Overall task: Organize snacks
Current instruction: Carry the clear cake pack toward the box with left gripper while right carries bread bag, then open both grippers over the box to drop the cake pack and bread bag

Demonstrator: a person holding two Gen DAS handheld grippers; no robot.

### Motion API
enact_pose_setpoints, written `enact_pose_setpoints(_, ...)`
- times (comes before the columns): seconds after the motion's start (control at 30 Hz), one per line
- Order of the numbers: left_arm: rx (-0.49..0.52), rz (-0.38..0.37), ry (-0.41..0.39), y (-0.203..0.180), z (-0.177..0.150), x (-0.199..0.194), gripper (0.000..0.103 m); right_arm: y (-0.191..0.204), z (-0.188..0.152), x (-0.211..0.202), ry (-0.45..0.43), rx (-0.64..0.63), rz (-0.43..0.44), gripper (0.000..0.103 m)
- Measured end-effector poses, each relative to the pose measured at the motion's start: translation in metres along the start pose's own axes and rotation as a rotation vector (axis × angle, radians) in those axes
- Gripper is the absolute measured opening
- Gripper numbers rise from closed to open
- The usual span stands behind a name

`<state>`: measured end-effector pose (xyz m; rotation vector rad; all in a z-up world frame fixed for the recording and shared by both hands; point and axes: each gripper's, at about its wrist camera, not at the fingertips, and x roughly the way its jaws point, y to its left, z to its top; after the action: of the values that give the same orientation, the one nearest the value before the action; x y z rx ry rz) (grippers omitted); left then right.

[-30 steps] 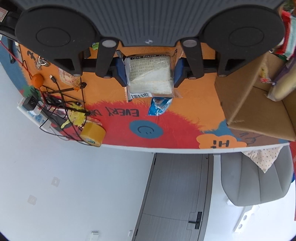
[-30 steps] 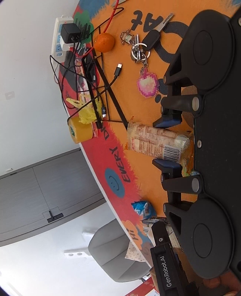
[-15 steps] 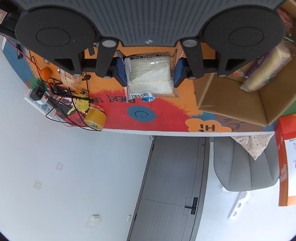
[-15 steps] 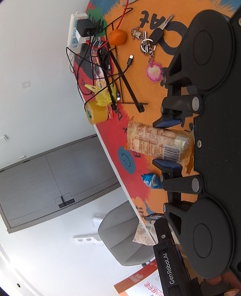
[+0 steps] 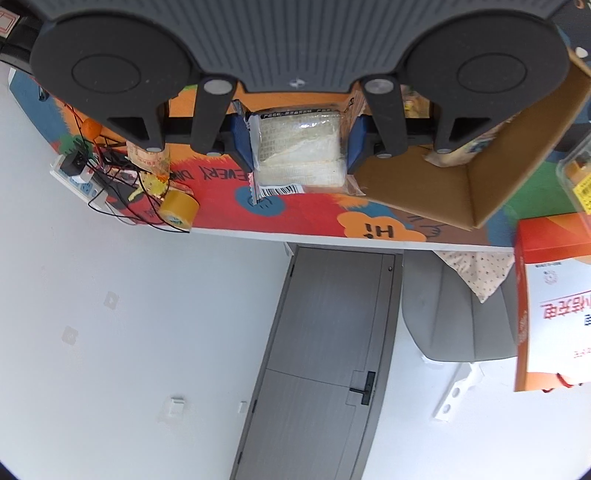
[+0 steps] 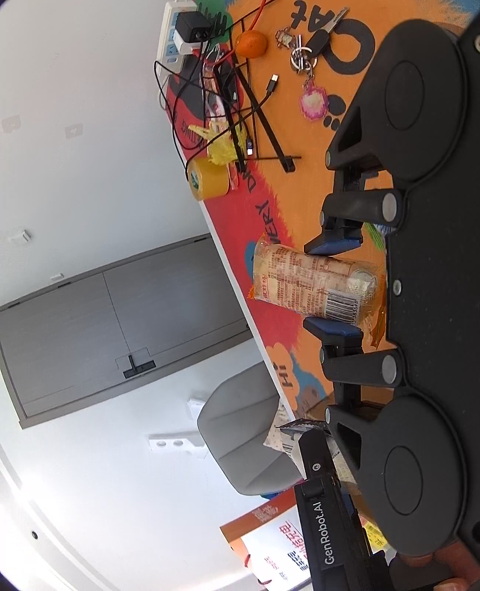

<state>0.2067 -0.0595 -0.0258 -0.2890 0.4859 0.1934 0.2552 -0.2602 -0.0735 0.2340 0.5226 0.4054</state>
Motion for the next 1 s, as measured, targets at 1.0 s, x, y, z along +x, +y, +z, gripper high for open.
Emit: enact_pose_setpoints(1.0,-0.126,0.094,0.011,0.109,0.011,0.000,0.059,0.104,-0.008,0.028,0.054,-0.123,0.098,0.037)
